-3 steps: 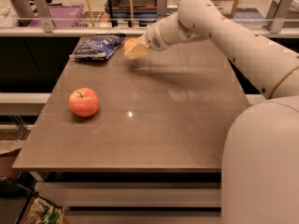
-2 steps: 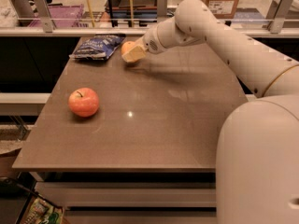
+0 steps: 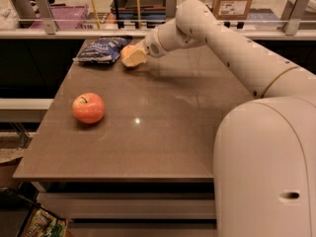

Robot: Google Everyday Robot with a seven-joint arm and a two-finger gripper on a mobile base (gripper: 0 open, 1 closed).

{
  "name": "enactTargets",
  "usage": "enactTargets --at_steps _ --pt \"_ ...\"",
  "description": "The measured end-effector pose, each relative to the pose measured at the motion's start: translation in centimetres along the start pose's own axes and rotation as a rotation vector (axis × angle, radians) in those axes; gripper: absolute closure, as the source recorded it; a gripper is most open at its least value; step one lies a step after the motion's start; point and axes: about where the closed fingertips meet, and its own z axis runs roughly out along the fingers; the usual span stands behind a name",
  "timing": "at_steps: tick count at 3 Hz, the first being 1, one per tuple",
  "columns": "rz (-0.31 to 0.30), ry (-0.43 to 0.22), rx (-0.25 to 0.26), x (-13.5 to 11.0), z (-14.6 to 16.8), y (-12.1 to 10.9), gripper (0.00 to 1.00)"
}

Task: Move orange near blue chip bag

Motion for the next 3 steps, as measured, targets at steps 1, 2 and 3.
enactTargets --at_steps 1,2,3 --pt "0.0 0.001 -0.004 0.02 0.26 0.15 0.84" --pt "0.0 0.001 -0.007 0.04 0.44 0.25 0.62" --pt "0.0 0.002 -0.007 -0.04 0.4 0.25 0.38"
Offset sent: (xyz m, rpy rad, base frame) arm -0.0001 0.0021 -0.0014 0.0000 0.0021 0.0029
